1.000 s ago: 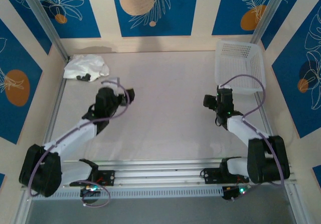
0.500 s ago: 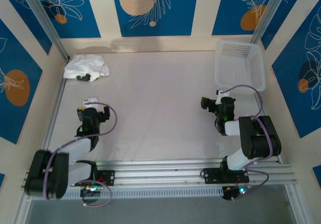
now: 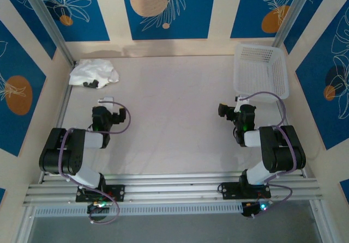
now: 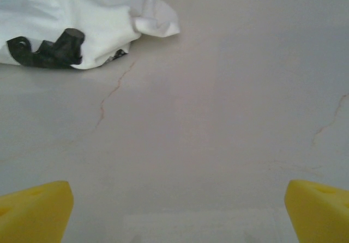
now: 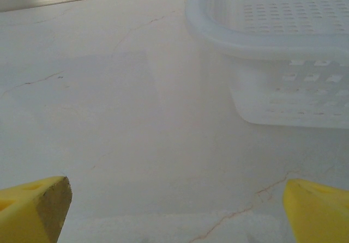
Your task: Fold the inside-out t-shirt
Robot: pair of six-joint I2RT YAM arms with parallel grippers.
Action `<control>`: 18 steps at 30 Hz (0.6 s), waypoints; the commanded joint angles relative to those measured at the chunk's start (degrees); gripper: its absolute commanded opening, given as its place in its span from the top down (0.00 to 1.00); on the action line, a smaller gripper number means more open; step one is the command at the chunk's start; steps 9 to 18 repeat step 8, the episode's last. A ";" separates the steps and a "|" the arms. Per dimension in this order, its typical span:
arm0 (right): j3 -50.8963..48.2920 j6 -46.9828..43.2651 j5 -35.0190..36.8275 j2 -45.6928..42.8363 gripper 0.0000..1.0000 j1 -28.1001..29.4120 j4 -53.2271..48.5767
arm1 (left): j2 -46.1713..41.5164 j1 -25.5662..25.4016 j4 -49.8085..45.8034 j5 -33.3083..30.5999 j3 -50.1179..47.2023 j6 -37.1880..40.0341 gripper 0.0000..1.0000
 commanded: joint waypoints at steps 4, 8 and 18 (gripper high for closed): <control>1.96 -1.87 -1.45 0.08 0.01 0.27 0.69 | -0.82 0.05 -0.85 3.86 1.31 1.55 0.01; 1.20 -1.85 -1.14 -0.18 0.01 0.33 1.76 | -0.77 0.06 -0.80 3.97 1.32 1.59 0.01; 1.20 -1.85 -1.14 -0.18 0.01 0.33 1.76 | -0.77 0.06 -0.80 3.97 1.32 1.59 0.01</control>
